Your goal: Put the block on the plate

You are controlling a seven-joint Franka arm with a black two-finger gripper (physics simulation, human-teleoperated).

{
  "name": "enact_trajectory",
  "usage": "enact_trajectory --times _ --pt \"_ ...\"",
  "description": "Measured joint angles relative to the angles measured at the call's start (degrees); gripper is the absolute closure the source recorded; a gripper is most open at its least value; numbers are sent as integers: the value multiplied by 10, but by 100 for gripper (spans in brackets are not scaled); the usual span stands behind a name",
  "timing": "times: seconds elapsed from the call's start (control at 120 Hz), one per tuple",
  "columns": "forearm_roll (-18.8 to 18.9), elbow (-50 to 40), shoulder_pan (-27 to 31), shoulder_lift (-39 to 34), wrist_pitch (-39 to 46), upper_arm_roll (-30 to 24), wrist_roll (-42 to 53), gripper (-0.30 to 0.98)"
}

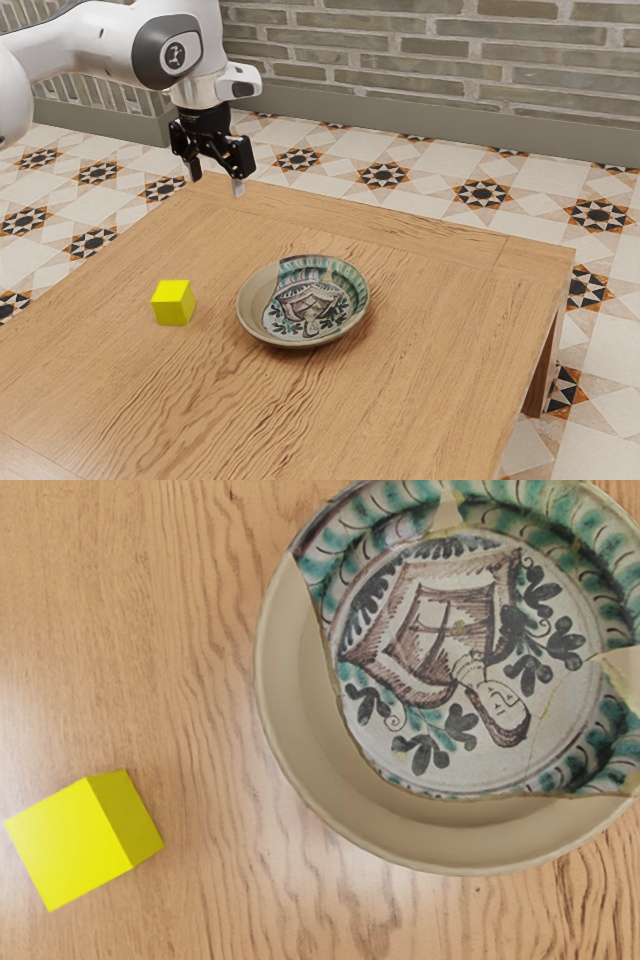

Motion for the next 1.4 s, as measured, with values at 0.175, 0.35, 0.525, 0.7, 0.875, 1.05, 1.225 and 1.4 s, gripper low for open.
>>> enact_trajectory --times 0.175,0.35,0.525,0.7,0.875,1.05,1.225,1.4 --pt "-2 -13 -1 1 5 13 2 0" --pt "-16 -24 68 28 31 14 -12 0" --pt "-42 -33 119 98 96 10 -36 0" --pt "-64 -82 134 121 150 10 -81 0" --pt "-64 -138 147 113 174 13 -116 0" --pt "-59 -143 155 134 198 13 -139 0" --pt "-61 -143 161 156 214 13 -156 0" --pt "-64 -143 162 176 232 11 -169 0"
